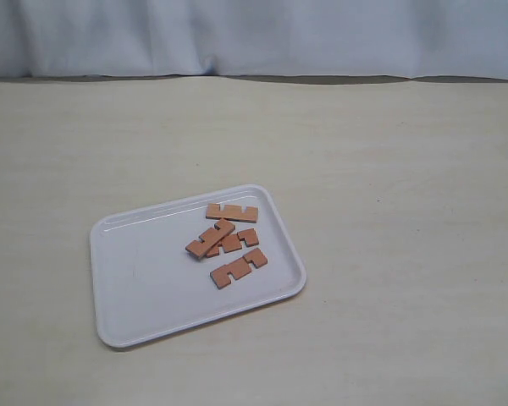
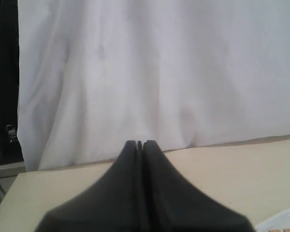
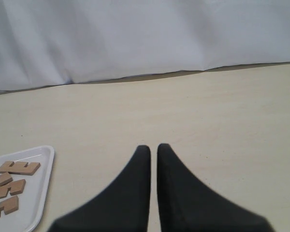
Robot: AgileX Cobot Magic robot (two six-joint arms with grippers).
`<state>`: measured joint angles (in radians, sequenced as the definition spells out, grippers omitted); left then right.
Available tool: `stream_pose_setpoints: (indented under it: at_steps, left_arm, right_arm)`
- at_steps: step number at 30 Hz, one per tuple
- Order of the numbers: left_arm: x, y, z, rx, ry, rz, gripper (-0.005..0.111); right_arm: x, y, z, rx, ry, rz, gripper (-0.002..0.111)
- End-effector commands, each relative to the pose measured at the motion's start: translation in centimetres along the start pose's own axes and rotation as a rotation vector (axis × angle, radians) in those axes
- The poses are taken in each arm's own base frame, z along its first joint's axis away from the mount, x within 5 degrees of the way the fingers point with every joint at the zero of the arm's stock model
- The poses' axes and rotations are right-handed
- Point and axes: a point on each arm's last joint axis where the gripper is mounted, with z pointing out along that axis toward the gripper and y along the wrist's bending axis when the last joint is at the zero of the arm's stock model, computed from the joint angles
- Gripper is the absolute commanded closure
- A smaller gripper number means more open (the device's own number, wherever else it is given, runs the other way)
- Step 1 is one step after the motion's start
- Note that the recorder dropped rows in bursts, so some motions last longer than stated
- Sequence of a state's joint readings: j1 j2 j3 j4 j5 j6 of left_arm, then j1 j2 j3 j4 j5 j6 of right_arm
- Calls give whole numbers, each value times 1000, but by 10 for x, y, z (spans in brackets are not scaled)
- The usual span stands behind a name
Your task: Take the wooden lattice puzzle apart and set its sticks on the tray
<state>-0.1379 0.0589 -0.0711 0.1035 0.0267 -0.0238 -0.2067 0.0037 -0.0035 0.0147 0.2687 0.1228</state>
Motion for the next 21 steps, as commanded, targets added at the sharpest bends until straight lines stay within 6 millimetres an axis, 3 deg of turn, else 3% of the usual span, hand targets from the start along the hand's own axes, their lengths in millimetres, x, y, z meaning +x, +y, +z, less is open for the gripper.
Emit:
stream_pose_setpoints:
  at_steps: [1,3,8,21]
  left_arm:
    - [14,-1,0,1,-21,-20,107]
    - [15,-2,-4,-1,-51,-20,107]
    - [26,-1,-4,-4,75,-22,107]
    - [27,-1,-4,-4,81,-21,107]
  right_arm:
    - [0,0,0,-2,-8,-1,104]
    - [0,0,0,-2,-8,-1,104]
    - [0,0,0,0,-9,-1,104]
    - [0,0,0,0,-9,-1,104]
